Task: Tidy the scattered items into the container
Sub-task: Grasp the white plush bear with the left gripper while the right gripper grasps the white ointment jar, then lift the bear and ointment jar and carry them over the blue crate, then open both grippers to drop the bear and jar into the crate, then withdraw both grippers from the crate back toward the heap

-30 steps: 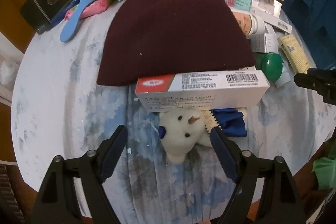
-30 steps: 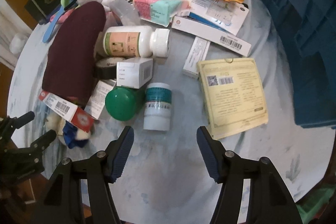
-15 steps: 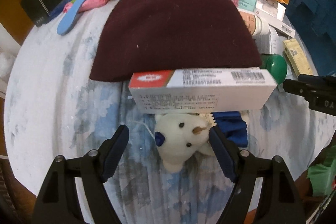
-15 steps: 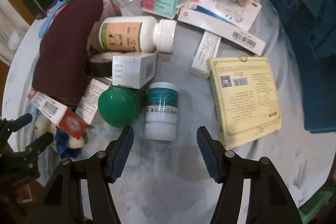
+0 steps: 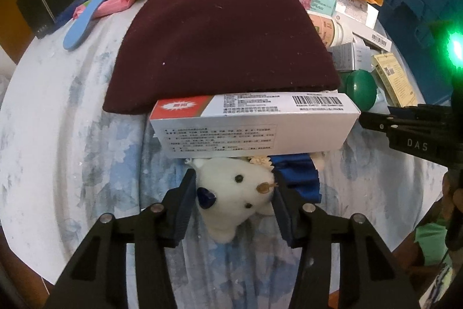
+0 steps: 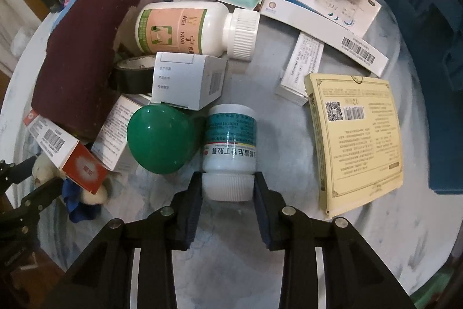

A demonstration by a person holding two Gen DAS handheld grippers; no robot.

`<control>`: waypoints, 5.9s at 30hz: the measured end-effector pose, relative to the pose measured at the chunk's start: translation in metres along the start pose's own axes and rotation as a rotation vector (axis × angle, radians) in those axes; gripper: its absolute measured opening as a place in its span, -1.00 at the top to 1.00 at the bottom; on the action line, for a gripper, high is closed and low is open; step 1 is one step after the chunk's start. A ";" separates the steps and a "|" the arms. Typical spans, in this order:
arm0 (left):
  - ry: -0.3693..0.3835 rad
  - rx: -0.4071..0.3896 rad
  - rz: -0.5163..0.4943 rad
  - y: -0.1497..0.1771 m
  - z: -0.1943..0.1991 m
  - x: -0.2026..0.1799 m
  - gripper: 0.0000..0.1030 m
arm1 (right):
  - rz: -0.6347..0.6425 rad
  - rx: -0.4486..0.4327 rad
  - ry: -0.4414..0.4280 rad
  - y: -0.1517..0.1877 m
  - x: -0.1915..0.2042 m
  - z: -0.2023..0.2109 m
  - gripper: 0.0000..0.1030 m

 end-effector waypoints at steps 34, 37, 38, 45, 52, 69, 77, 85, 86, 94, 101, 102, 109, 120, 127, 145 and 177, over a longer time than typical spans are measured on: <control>-0.131 -0.261 -0.083 -0.077 0.119 0.020 0.15 | 0.020 -0.185 -0.050 -0.005 0.011 0.113 0.36; -0.144 -0.294 -0.094 -0.092 0.133 0.020 0.15 | 0.023 -0.233 -0.054 -0.018 0.015 0.134 0.36; -0.147 -0.306 -0.099 -0.097 0.138 0.020 0.15 | 0.023 -0.245 -0.055 -0.024 0.016 0.140 0.36; -0.159 -0.370 -0.142 -0.127 0.164 0.011 0.15 | 0.024 -0.344 -0.055 -0.047 0.020 0.188 0.36; -0.152 -0.432 -0.184 -0.149 0.186 -0.002 0.15 | 0.010 -0.438 -0.051 -0.058 0.021 0.232 0.36; -0.144 -0.590 -0.259 -0.251 0.252 -0.070 0.15 | -0.085 -0.651 0.016 -0.098 -0.044 0.339 0.36; -0.105 -0.671 -0.290 -0.328 0.279 -0.172 0.15 | -0.149 -0.742 0.056 -0.129 -0.167 0.395 0.36; -0.038 -0.682 -0.369 -0.394 0.278 -0.315 0.15 | -0.245 -0.694 0.128 -0.139 -0.314 0.393 0.36; -0.031 -0.662 -0.384 -0.402 0.272 -0.335 0.15 | -0.251 -0.677 0.138 -0.142 -0.330 0.389 0.36; 0.005 -0.459 -0.427 -0.426 0.200 -0.409 0.15 | -0.286 -0.549 0.148 -0.169 -0.401 0.341 0.36; -0.027 -0.375 -0.420 -0.428 0.179 -0.411 0.12 | -0.288 -0.503 0.120 -0.169 -0.417 0.314 0.36; -0.025 -0.374 -0.420 -0.427 0.179 -0.412 0.12 | -0.287 -0.504 0.116 -0.170 -0.418 0.313 0.36; -0.024 -0.366 -0.418 -0.425 0.174 -0.410 0.08 | -0.289 -0.522 0.111 -0.183 -0.424 0.308 0.36; -0.018 -0.372 -0.385 -0.427 0.173 -0.404 -0.56 | -0.308 -0.520 0.126 -0.190 -0.427 0.305 0.03; -0.018 -0.378 -0.381 -0.425 0.174 -0.404 -0.56 | -0.309 -0.518 0.132 -0.190 -0.428 0.305 -0.12; -0.012 -0.550 -0.225 -0.384 0.240 -0.299 -0.58 | -0.304 -0.668 0.045 -0.178 -0.362 0.351 -1.00; -0.186 -0.105 0.026 -0.055 0.078 0.032 -0.66 | -0.051 -0.285 -0.175 -0.043 0.008 0.138 -0.33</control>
Point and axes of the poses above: each gripper's, at about its wrist camera, not at the fingertips, and z roughly against the way its jaws point, x to its left, y to its underside, the point moved 10 cm from there along -z, roughly the way its jaws point, and after that the axes turned 15 degrees about -z, right-handed, at the moved point
